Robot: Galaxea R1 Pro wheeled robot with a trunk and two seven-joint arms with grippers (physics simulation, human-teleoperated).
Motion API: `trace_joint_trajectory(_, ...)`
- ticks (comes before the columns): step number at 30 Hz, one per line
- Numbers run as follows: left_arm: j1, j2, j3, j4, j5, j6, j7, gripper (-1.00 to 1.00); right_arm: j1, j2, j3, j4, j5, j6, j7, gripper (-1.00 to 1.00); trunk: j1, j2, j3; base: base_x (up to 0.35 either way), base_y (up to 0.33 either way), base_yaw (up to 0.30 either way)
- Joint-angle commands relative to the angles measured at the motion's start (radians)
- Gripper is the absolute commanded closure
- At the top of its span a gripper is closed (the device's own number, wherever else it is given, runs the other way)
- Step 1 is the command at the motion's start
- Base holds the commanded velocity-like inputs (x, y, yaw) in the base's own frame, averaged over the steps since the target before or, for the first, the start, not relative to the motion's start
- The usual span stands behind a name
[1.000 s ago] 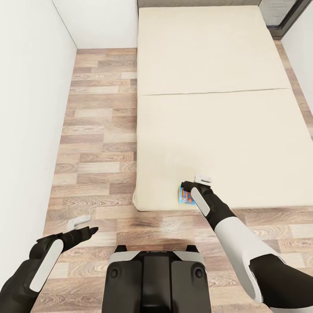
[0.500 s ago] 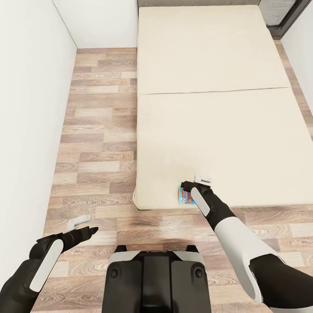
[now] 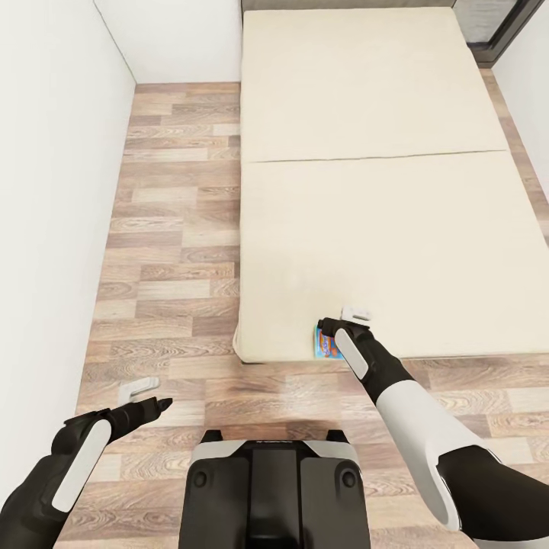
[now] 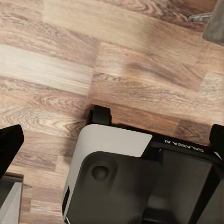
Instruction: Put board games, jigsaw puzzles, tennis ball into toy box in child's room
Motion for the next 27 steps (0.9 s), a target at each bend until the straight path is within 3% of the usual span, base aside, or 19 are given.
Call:
trace_joint_trajectory(1,0.0,0.0,0.0,-0.001,0.011,0.004,0.009,-1.0,0.0,-0.001,0.004,0.072,-0.016,0.002,-0.009,-1.0,0.001,-0.001,-0.001,-0.007,0.0,0.0)
trace_joint_trajectory(19,0.0,0.0,0.0,-0.001,0.011,0.004,0.009,-1.0,0.0,-0.001,0.004,0.072,-0.016,0.002,-0.009,-1.0,0.001,-0.001,-0.001,-0.002,0.0,0.0)
trace_joint_trajectory(27,0.0,0.0,0.0,-0.001,0.011,0.004,0.009,-1.0,0.0,-0.001,0.004,0.072,-0.016,0.002,-0.009,-1.0,0.001,-0.001,-0.001,-0.112,0.0,0.0)
